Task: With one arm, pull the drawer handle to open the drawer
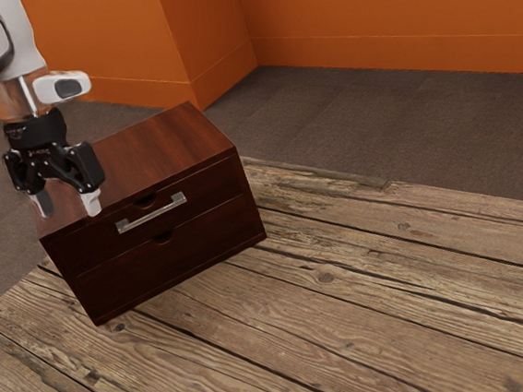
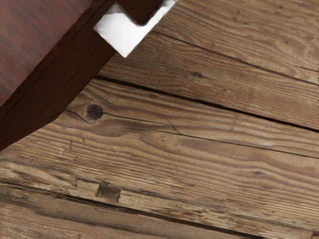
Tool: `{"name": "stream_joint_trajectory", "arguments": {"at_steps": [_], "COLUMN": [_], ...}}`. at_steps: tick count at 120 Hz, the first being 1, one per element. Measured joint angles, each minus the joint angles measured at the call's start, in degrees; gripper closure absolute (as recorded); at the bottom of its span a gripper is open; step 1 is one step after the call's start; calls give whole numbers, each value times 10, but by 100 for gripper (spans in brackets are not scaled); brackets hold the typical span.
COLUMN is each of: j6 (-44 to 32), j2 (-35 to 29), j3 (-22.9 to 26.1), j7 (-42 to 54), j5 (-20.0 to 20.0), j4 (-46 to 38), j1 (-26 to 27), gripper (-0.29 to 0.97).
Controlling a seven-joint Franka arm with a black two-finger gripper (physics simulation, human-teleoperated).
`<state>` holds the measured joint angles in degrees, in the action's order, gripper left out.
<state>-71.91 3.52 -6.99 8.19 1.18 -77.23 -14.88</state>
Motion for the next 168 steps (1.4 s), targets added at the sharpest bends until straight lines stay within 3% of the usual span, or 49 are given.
{"name": "stream_joint_trajectory", "arguments": {"at_steps": [17,31,43,60,77,93,123,147,168], "j6": [-61,-87,-102,-111,-91,-70,-96,-191,-269], "j2": [2,-9,-55,-70,-86,-95,-31,-32,-104], "j3": [-19,-22,-20,5,18,20,22,34,38], "j7": [19,44,96,159,204,235,328,380,401], "j5": [32,47,59,51,36,14,-11,-28,-17], "j4": [-2,18,43,83,80,67,61,-33,-132], "j1": [38,33,24,2,37,30,24,17,27], "gripper": [0,0,0,0,0,0,0,0,0]}}
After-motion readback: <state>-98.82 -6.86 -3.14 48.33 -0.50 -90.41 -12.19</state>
